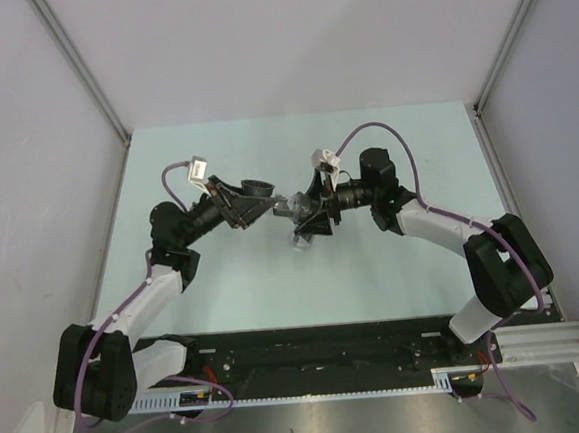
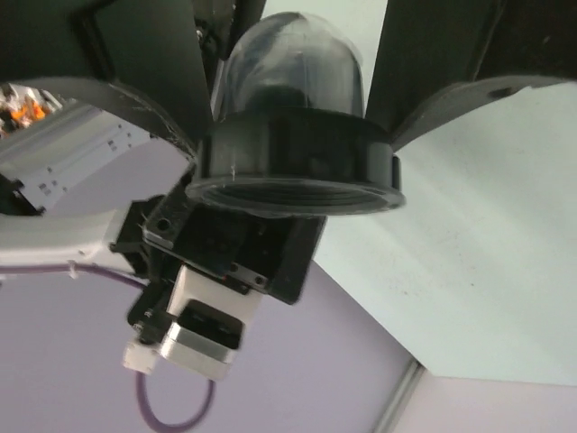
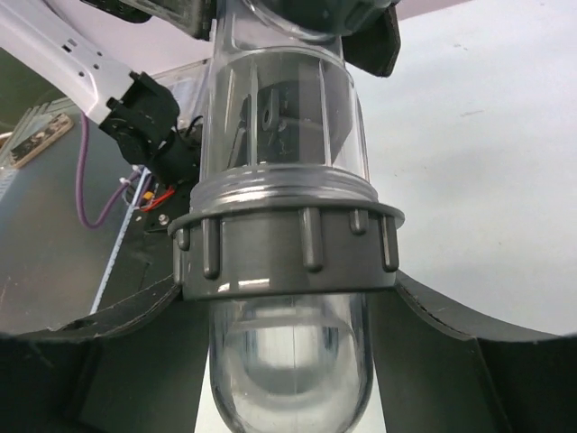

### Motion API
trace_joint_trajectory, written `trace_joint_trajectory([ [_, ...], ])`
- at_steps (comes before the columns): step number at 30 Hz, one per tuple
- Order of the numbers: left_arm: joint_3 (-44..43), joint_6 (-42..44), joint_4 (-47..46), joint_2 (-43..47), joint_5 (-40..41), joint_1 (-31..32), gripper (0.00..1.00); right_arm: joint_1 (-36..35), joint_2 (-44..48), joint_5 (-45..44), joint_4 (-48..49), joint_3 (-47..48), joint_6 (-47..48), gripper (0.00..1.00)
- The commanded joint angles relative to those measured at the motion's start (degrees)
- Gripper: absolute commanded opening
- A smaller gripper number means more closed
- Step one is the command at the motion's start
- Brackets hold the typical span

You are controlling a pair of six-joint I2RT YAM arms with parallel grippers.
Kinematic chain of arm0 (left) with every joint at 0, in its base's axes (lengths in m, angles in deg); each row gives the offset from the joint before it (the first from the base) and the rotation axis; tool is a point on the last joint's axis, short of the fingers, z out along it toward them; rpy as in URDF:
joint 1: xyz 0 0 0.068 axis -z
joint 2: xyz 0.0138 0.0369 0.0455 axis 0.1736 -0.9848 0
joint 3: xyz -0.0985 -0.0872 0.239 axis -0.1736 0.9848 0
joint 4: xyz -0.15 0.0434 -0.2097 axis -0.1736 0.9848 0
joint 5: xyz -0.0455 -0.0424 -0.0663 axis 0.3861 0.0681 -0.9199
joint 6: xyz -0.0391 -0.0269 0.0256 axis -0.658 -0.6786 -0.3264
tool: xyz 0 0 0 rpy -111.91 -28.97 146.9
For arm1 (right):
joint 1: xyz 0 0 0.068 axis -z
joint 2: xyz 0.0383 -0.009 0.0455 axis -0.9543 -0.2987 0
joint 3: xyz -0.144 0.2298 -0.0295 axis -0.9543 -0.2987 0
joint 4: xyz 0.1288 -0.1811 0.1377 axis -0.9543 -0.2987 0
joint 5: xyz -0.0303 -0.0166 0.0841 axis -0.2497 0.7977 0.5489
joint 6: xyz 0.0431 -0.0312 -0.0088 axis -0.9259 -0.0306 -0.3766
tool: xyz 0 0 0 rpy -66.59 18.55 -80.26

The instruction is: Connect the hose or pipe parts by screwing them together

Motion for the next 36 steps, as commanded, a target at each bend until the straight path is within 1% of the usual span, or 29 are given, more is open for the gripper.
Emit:
trace_joint_trajectory([
  [1,-2.0,2.6,-0.9,-2.3,-1.8,-3.0,0.77,1.3,5.1,-4.7,-6.3,3.0,5.1,0.0],
  [2,-1.9,1.2,-0.8,-2.3,-1.6,-3.5,0.8,1.6,5.8,-6.8,-7.8,3.0,8.4,0.0],
  [3,-1.7,-1.3,-0.5,-2.3,-1.4,-3.7,0.89,1.7,7.0,-8.4,-9.6,3.0,9.7,0.0],
  [4,-1.5,-2.4,-0.1,-1.9,-0.7,-3.9,1.0,2.1,7.6,-11.7,-10.2,3.0,10.4,0.0],
  [6,-0.5,-5.7,1.4,-0.8,0.1,-4.1,1.0,2.6,8.7,-15.7,-12.2,3.0,13.8,0.0],
  [7,0.1,-6.6,1.8,-0.1,1.8,-4.1,1.0,2.5,9.6,-17.1,-13.3,3.0,15.8,0.0],
  [9,2.1,-8.2,3.1,3.2,3.7,-4.1,1.0,1.7,10.7,-21.7,-16.0,3.0,21.4,0.0],
  [11,2.3,-8.3,5.2,5.7,7.1,-4.1,1.0,1.3,11.6,-24.2,-16.8,3.0,24.0,0.0],
  [13,-0.5,-6.3,13.9,9.2,10.3,-4.1,1.0,0.0,12.3,-27.1,-18.5,3.0,29.4,0.0],
  [14,-2.0,-4.2,22.0,9.9,13.8,-4.1,1.0,-1.1,12.6,-28.5,-19.5,3.0,31.8,0.0],
  [15,-3.7,-3.3,26.7,11.0,15.6,-4.1,1.0,-3.6,13.2,-32.5,-21.3,2.7,37.5,0.0],
  [16,-7.8,-2.2,31.3,11.2,17.3,-4.1,1.0,-5.1,13.9,-34.6,-21.7,2.4,39.8,0.0],
  [17,-10.1,1.4,40.4,10.9,20.0,-4.0,0.99,-6.2,14.6,-36.7,-21.8,2.2,42.3,0.0],
  [18,-12.2,3.4,43.8,10.1,20.4,-3.9,0.95,-8.6,15.1,-40.0,-21.0,1.6,44.0,0.0],
  [19,-15.4,5.1,47.0,9.9,21.1,-4.0,0.93,-9.6,15.6,-41.2,-20.3,0.7,46.9,0.0],
  [20,-16.3,7.4,50.9,9.3,22.4,-3.9,0.92,-10.5,16.6,-43.4,-19.3,0.3,48.1,0.0],
  [23,-17.3,10.1,54.2,8.3,22.8,-3.9,0.86,-13.5,17.5,-47.1,-18.3,-0.3,50.7,0.0],
  [25,-17.5,11.2,56.5,7.7,22.8,-3.9,0.81,-14.9,17.8,-48.1,-18.2,-0.5,51.5,0.0],
  [27,-17.4,12.5,57.4,7.3,22.4,-3.9,0.78,-15.7,18.3,-49.6,-18.7,-0.5,52.5,0.0],
  [31,-17.3,13.7,57.7,7.2,20.3,-3.8,0.75,-17.3,18.8,-51.1,-19.1,-0.5,53.7,0.0],
  [34,-18.3,13.2,57.6,6.2,15.4,-3.8,0.65,-17.5,18.8,-51.4,-19.0,-0.5,53.7,0.0],
  [35,-18.6,12.8,57.6,5.5,14.3,-3.6,0.59,-17.7,18.5,-51.7,-18.7,-0.5,53.6,0.0],
  [36,-18.8,12.7,57.6,5.1,12.8,-3.3,0.58,-17.7,18.1,-52.0,-18.6,-0.5,53.6,0.0],
])
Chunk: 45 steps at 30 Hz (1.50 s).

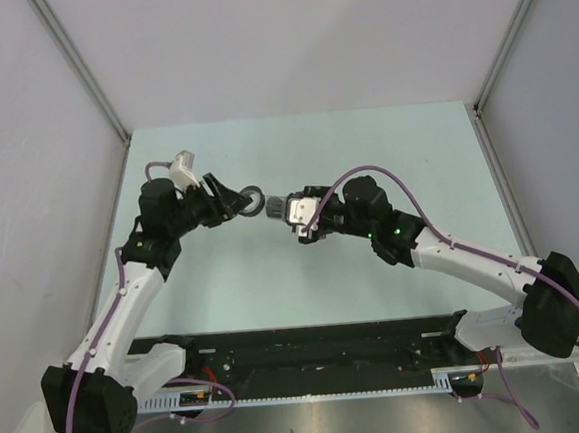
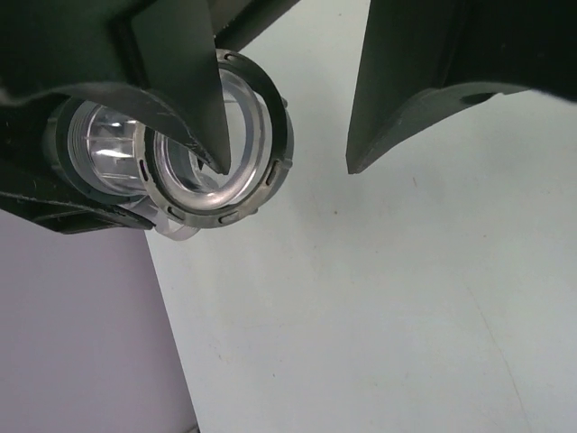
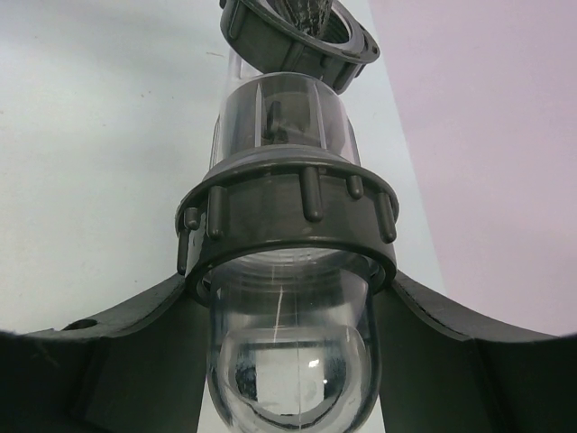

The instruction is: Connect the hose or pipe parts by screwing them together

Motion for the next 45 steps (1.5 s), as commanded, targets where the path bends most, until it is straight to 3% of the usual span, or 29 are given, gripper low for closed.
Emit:
trace_joint_trajectory([
  [1,-2.5,0.9,0.9,-1.8,-6.6,0.6,0.58,-0.6,1.6,-2.9,4.2,0.3,1.5,0.0],
  [4,-1.9,1.6,0.9,-1.8,-6.3,1.0,0.54,-0.7,1.4,-2.8,4.3,0.3,0.9,0.0],
  [5,-1.7,1.9,0.9,-1.7,-6.0,1.1,0.42,-0.7,1.5,-2.6,4.3,0.3,0.7,0.0],
  [9,-1.4,5.6,-0.1,-0.7,-5.0,1.3,0.25,1.5,1.7,0.8,5.4,0.3,-6.7,0.0],
  [13,-0.2,7.7,-5.0,1.6,-5.5,1.2,0.0,7.1,1.7,12.7,6.5,0.3,-16.2,0.0],
  [21,11.0,2.0,-31.1,4.8,-8.3,1.8,0.0,11.2,-0.4,22.7,11.6,0.3,-30.5,0.0],
  [26,13.0,7.1,-36.8,4.8,-6.5,4.3,0.0,14.3,-3.2,29.5,16.5,0.3,-43.3,0.0],
  [32,17.5,10.7,-47.3,5.4,-2.4,6.1,0.0,15.7,-6.2,34.6,20.8,0.3,-50.9,0.0],
  [39,23.1,13.0,-57.3,7.5,5.3,7.3,0.0,17.8,-11.0,41.2,34.2,0.3,-70.2,0.0],
  [42,23.0,11.8,-57.3,7.3,5.9,7.3,0.0,17.8,-11.4,39.4,30.9,0.3,-69.8,0.22],
  [45,22.3,10.0,-55.9,7.2,6.9,7.3,0.0,17.8,-9.2,35.9,20.9,0.3,-60.2,0.49],
])
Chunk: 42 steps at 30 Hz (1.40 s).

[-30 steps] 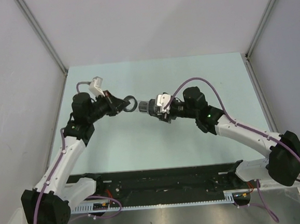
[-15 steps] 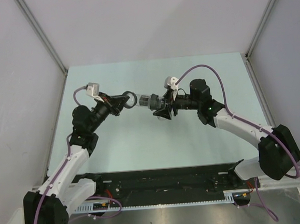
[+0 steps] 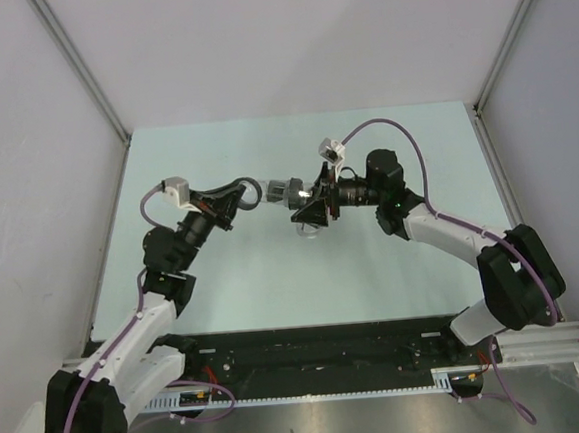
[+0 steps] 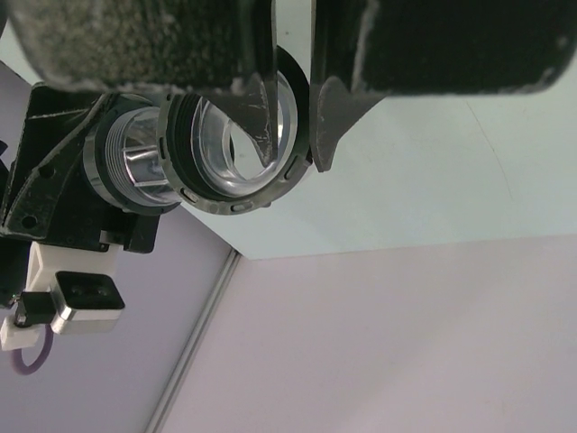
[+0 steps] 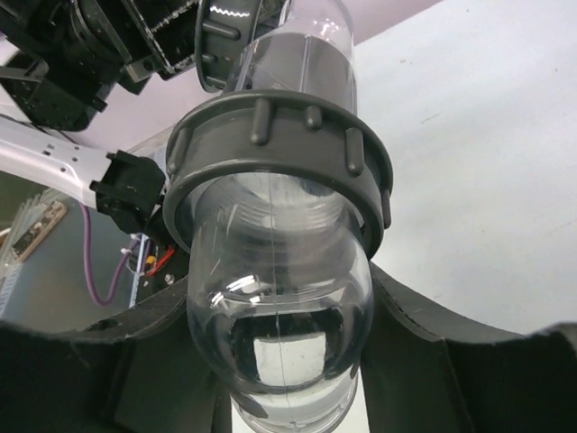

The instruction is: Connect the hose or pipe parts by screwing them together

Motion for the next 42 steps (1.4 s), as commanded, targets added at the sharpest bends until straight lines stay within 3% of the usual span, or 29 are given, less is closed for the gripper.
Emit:
trace_joint_trajectory([
  [1,-0.8,-2.0,-2.2,0.8,-1.0,1.0,0.0,0.6,3.6,-3.1,-5.6,1.2,7.4,0.63],
  [4,-2.5,-2.7,2.6,0.9,-0.3,1.0,0.0,0.4,7.2,-6.0,-12.0,1.2,17.6,0.87],
  [6,-3.9,-2.7,6.4,1.0,-0.4,1.0,0.0,0.4,9.7,-8.4,-15.1,1.2,23.8,0.98],
  [11,-7.1,-3.6,14.2,1.0,-0.7,1.0,0.0,-0.5,13.5,-10.0,-22.0,1.2,37.1,1.0],
  [16,-10.7,-5.1,22.0,0.5,-1.0,1.0,0.0,-5.1,16.4,-12.4,-27.2,1.2,56.5,1.0],
  [20,-13.6,-5.6,26.2,0.1,-1.6,1.0,0.0,-8.4,15.6,-20.5,-23.7,1.2,61.0,1.0],
  [26,-14.4,-5.2,28.7,1.1,-1.9,1.0,0.0,-11.2,13.1,-24.4,-19.8,1.2,61.9,0.99],
  [34,-14.8,-5.9,30.2,1.2,-2.9,1.0,0.0,-13.6,11.3,-28.0,-15.5,1.2,61.4,0.88],
  [36,-14.8,-6.0,30.3,1.2,-3.1,1.0,0.0,-13.8,11.3,-27.5,-15.1,1.2,61.8,0.8],
  [39,-14.7,-5.9,30.4,1.6,-3.3,1.0,0.0,-13.9,11.3,-27.5,-15.0,1.2,60.9,0.35],
  [42,-13.7,-5.7,28.5,2.3,-3.6,1.0,0.0,-12.9,11.3,-25.0,-13.4,1.2,53.9,0.13],
])
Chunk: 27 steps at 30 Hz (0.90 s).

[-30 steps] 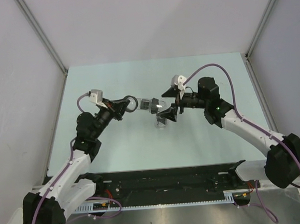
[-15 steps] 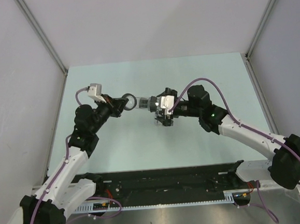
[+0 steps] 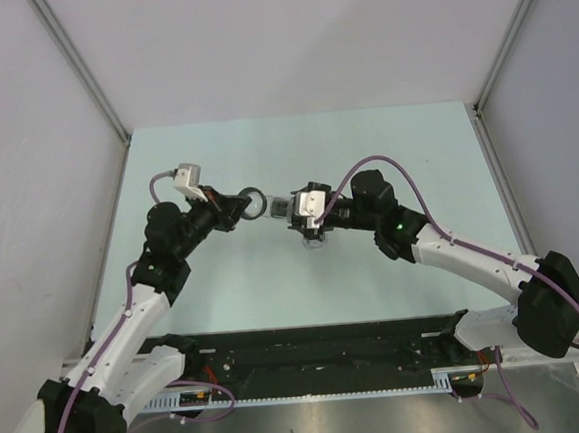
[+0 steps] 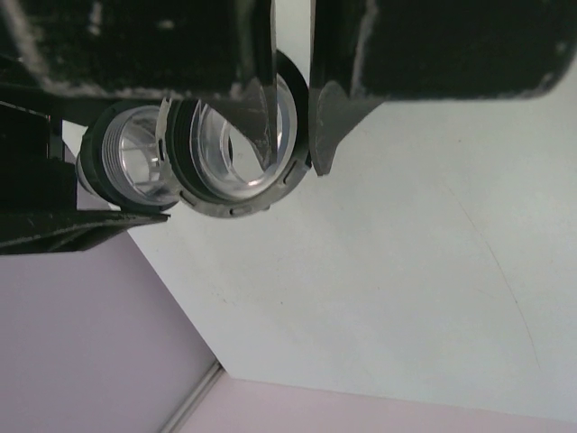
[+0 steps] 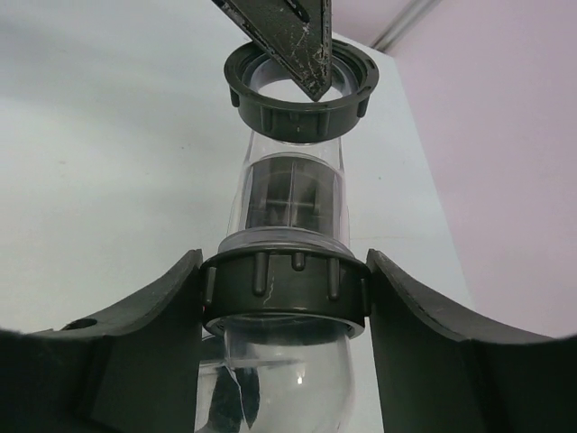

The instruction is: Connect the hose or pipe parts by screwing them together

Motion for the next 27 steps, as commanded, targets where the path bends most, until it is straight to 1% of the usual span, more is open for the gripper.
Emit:
trace_joint_trajectory([
  [1,-0.6,-2.2,-7.5,2.9,-2.5,0.3,0.0,1.2,-0.2,3.6,7.5,1.2,-9.0,0.1],
  [2,0.4,-2.8,-9.2,3.3,-2.6,0.3,0.0,2.0,-0.4,4.8,8.7,1.2,-11.5,0.08],
  [3,1.4,-3.3,-13.1,3.6,-2.8,0.3,0.0,3.0,-0.8,5.4,10.1,1.2,-14.6,0.04],
  [4,3.1,-4.3,-15.1,3.9,-3.7,0.3,0.0,3.5,-1.5,6.1,13.0,1.2,-20.6,0.03],
  [5,3.9,-4.7,-17.2,3.9,-3.8,0.3,0.0,4.0,-2.2,6.7,14.4,1.2,-23.8,0.02],
  [6,4.9,-5.1,-21.4,3.8,-3.9,0.4,0.0,5.1,-2.6,7.2,15.7,1.2,-26.4,0.01],
  [7,6.8,-5.7,-23.7,3.6,-3.9,0.4,0.0,5.7,-3.0,8.1,18.2,1.2,-32.2,0.0],
  [9,8.6,-5.9,-29.4,3.4,-3.5,0.4,0.0,7.8,-4.9,9.7,20.9,1.2,-37.6,0.0],
  [10,10.2,-5.9,-31.0,3.2,-3.0,0.4,0.0,8.6,-5.7,11.9,23.9,1.2,-41.0,0.0],
  [11,11.1,-5.7,-32.8,3.1,-2.1,0.4,0.0,9.6,-6.7,13.0,25.5,1.2,-46.8,0.0],
  [12,12.0,-5.6,-36.8,3.1,-1.6,0.4,0.0,10.4,-7.3,13.9,27.0,1.2,-50.3,0.0],
  [13,14.0,-5.5,-39.2,3.3,-1.1,0.4,0.0,11.6,-7.8,15.9,29.9,1.2,-52.8,0.0],
  [14,14.9,-5.5,-41.1,3.4,-0.4,0.4,0.0,12.1,-8.7,16.4,31.3,1.2,-57.4,0.0],
  [15,15.6,-5.1,-44.7,3.4,0.3,0.4,0.0,12.5,-9.2,16.9,32.4,1.2,-59.7,0.0],
  [17,17.0,-4.6,-47.2,2.6,0.8,0.4,0.0,13.8,-10.3,18.3,36.6,1.2,-64.5,0.0],
  [18,17.2,-4.1,-48.5,2.0,-0.2,0.4,0.0,14.3,-11.4,18.5,38.1,1.2,-69.9,0.0],
  [20,17.1,-3.3,-49.1,-0.2,-1.1,0.4,0.0,16.1,-13.0,18.9,43.6,1.2,-77.0,0.0],
  [21,17.2,-3.3,-49.5,-1.0,-1.1,0.4,0.0,16.6,-14.6,19.0,45.4,1.2,-83.6,0.0],
  [22,17.4,-4.0,-49.6,-2.2,-1.1,0.4,0.0,17.0,-15.5,20.7,50.1,1.2,-86.2,0.0],
  [24,17.5,-5.8,-49.6,-2.8,-0.5,0.4,0.0,17.9,-16.9,22.6,54.0,1.2,-89.6,0.0],
  [25,17.4,-7.3,-49.6,-2.9,-1.3,0.4,0.07,18.0,-17.1,23.7,54.1,1.2,-89.2,0.0],
  [26,17.2,-8.2,-49.5,-2.7,-1.4,0.3,0.31,18.0,-16.8,24.1,53.1,1.2,-87.5,0.0],
  [27,17.2,-9.7,-49.3,-2.3,-1.8,0.3,0.45,18.1,-16.4,24.1,51.5,1.1,-85.4,0.0],
])
